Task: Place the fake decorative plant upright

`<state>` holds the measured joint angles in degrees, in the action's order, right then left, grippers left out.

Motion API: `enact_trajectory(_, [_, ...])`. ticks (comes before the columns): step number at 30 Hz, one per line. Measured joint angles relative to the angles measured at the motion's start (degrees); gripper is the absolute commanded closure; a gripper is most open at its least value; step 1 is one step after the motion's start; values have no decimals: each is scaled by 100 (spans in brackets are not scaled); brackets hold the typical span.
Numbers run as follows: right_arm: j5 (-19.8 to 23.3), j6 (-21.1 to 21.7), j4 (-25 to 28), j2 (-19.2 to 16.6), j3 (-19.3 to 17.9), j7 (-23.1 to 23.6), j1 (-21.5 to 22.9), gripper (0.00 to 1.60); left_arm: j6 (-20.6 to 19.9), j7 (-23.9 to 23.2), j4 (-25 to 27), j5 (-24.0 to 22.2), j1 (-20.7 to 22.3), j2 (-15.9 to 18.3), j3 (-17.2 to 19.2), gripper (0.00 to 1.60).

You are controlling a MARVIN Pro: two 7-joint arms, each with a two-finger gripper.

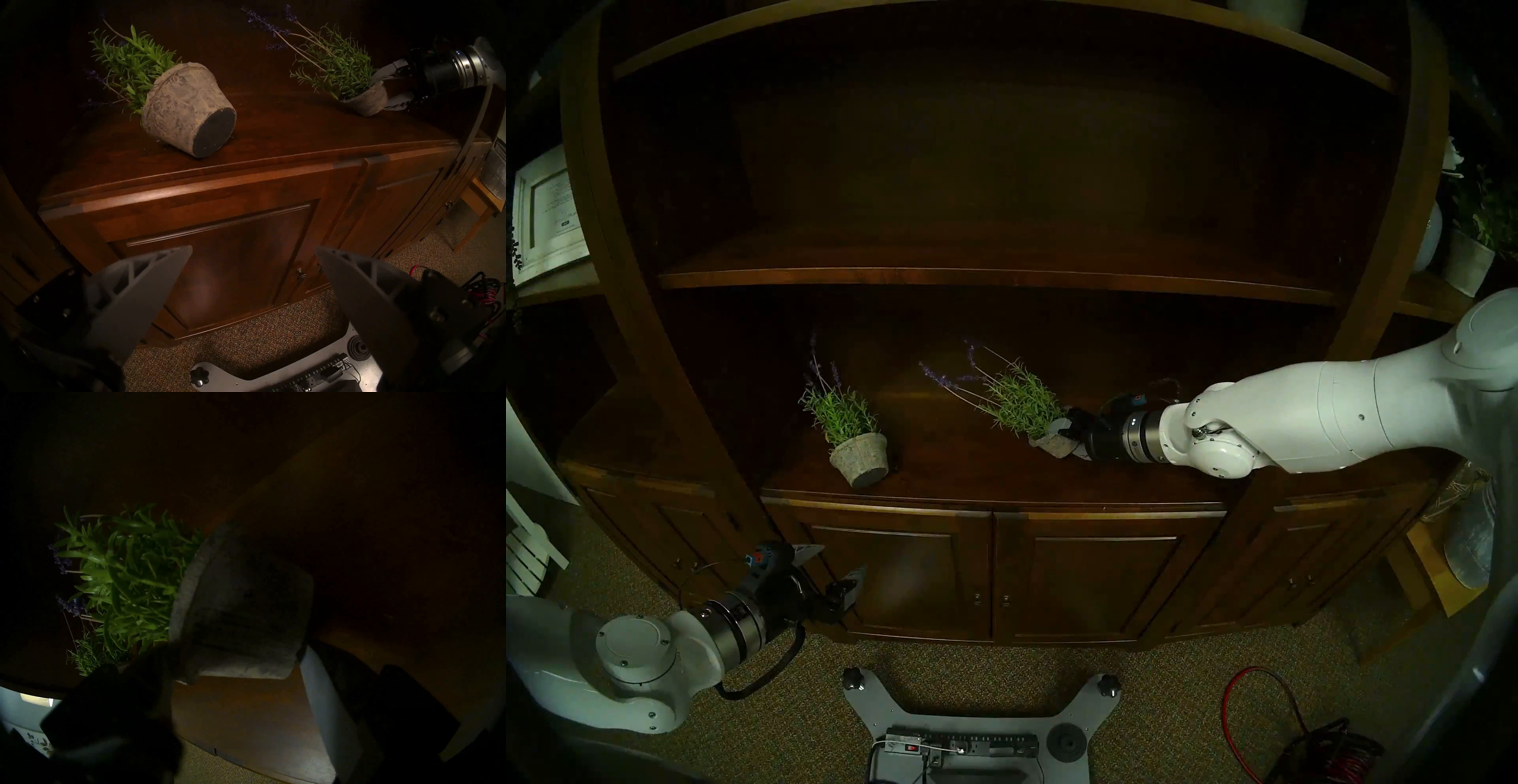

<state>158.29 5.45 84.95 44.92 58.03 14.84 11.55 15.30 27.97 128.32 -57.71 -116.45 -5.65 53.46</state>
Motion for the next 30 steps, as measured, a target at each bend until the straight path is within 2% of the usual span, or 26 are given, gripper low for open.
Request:
enact_trajectory(2, [4, -7, 11, -2, 19, 7, 20, 160, 0, 0, 0, 0, 0, 0, 0, 0])
enact_trajectory(11, [-168, -218, 311, -44, 195, -87, 226, 160, 0, 0, 0, 0, 0, 0, 0, 0])
enact_trajectory(18, [-273, -395, 622, -216, 379, -173, 413, 160, 0, 0, 0, 0, 0, 0, 0, 0])
enact_trajectory(30, [-199, -559, 575, -515, 517, 34, 402, 160, 0, 0, 0, 0, 0, 0, 0, 0])
